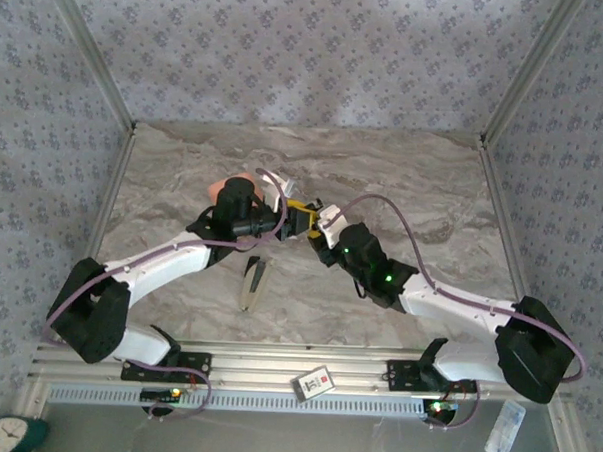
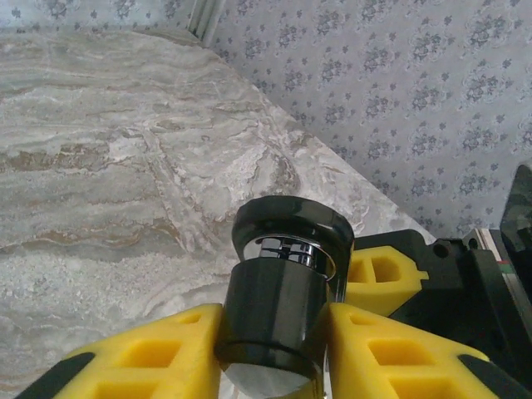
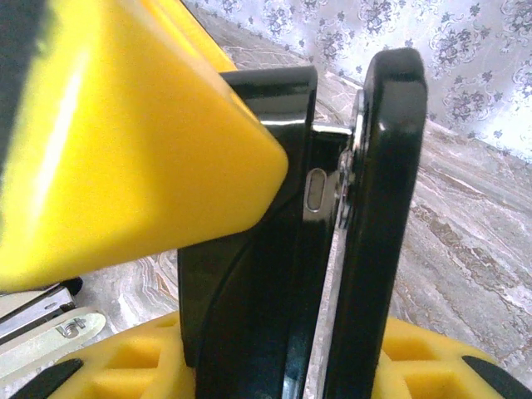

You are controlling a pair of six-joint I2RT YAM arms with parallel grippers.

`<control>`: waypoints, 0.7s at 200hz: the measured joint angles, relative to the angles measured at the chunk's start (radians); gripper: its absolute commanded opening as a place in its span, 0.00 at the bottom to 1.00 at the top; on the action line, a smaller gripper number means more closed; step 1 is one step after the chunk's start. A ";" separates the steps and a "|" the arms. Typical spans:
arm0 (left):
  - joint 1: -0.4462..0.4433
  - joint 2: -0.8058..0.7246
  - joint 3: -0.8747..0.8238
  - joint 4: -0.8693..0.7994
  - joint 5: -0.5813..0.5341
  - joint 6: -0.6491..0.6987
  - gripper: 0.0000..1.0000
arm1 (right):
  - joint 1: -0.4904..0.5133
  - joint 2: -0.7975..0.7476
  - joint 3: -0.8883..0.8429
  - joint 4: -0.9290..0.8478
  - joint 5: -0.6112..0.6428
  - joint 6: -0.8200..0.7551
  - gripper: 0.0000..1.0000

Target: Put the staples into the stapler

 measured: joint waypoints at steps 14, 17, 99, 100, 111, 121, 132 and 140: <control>0.002 0.000 0.010 -0.008 0.015 0.019 0.18 | 0.000 -0.010 -0.004 0.000 0.000 -0.006 0.39; 0.003 0.000 0.013 -0.013 0.017 0.022 0.15 | -0.001 -0.012 -0.005 0.000 0.001 -0.007 0.41; -0.005 -0.011 0.053 -0.261 0.138 0.459 0.00 | -0.153 -0.304 -0.035 -0.172 -0.266 -0.090 0.81; -0.004 -0.011 0.053 -0.264 0.140 0.463 0.00 | -0.158 -0.307 -0.035 -0.174 -0.272 -0.090 0.81; -0.004 -0.016 0.055 -0.304 0.154 0.529 0.00 | -0.235 -0.349 -0.039 -0.195 -0.369 -0.091 0.80; -0.004 -0.023 0.055 -0.329 0.168 0.579 0.00 | -0.299 -0.372 -0.042 -0.206 -0.458 -0.098 0.79; -0.004 -0.035 0.054 -0.343 0.182 0.628 0.00 | -0.350 -0.380 -0.046 -0.216 -0.558 -0.121 0.79; -0.005 -0.048 0.051 -0.344 0.188 0.654 0.00 | -0.370 -0.376 -0.047 -0.226 -0.623 -0.142 0.78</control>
